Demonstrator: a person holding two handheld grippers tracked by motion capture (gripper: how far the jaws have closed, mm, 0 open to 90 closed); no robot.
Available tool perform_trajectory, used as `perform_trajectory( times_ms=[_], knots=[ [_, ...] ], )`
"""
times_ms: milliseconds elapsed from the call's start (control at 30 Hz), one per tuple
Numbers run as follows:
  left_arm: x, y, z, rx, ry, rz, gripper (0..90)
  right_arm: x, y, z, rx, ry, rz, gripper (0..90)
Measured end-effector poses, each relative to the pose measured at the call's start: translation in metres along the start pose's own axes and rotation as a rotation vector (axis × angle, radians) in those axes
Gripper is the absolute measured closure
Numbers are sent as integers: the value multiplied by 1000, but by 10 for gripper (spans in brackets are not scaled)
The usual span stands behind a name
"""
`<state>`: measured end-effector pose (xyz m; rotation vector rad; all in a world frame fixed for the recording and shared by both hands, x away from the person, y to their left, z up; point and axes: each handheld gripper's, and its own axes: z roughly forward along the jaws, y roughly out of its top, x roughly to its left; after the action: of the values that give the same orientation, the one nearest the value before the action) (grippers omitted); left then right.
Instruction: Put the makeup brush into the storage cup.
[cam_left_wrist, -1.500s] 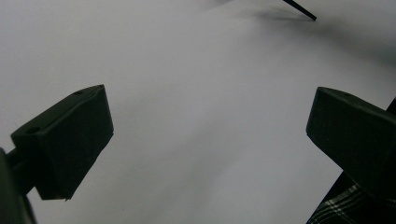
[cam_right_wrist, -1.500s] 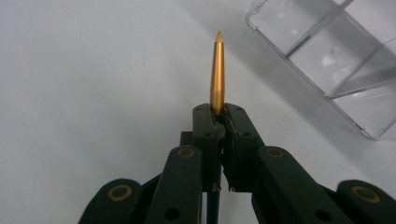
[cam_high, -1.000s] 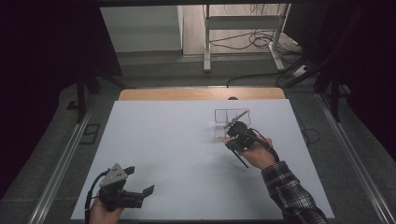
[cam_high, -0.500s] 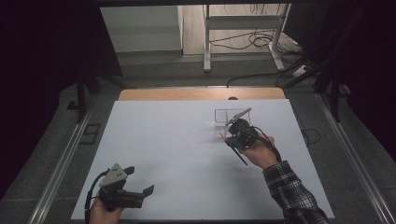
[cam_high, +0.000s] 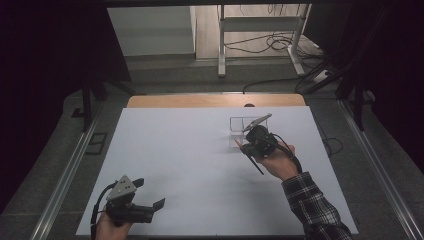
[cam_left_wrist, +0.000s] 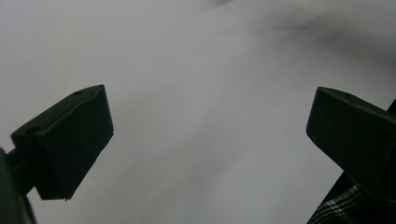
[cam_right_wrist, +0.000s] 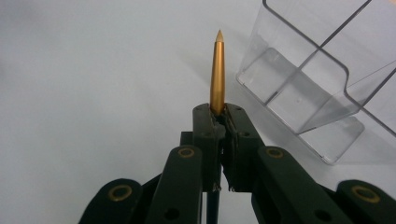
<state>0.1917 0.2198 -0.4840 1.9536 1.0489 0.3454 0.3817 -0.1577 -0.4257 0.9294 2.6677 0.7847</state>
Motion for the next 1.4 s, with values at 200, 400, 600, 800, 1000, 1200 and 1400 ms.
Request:
perform_trajectory(
  times_ms=[200,400,600,800,1000,1200,1400],
  knots=[
    [0,0,0,1,0,1,10,-1,1,-3,-13,5,2,836],
    [0,0,1,3,0,3,10,-2,3,-7,-32,3,1,836],
    [-1,0,1,4,1,3,10,-2,5,-11,-48,2,3,837],
    [-1,0,1,6,1,4,10,-2,7,-14,-63,3,5,836],
    [-1,-1,0,7,3,3,11,-2,10,-17,-81,4,3,836],
    [-1,-1,0,8,6,2,11,-2,14,-20,-99,2,0,836],
    [-1,-1,0,9,7,3,11,-3,16,-25,-119,2,7,836]
  ],
)
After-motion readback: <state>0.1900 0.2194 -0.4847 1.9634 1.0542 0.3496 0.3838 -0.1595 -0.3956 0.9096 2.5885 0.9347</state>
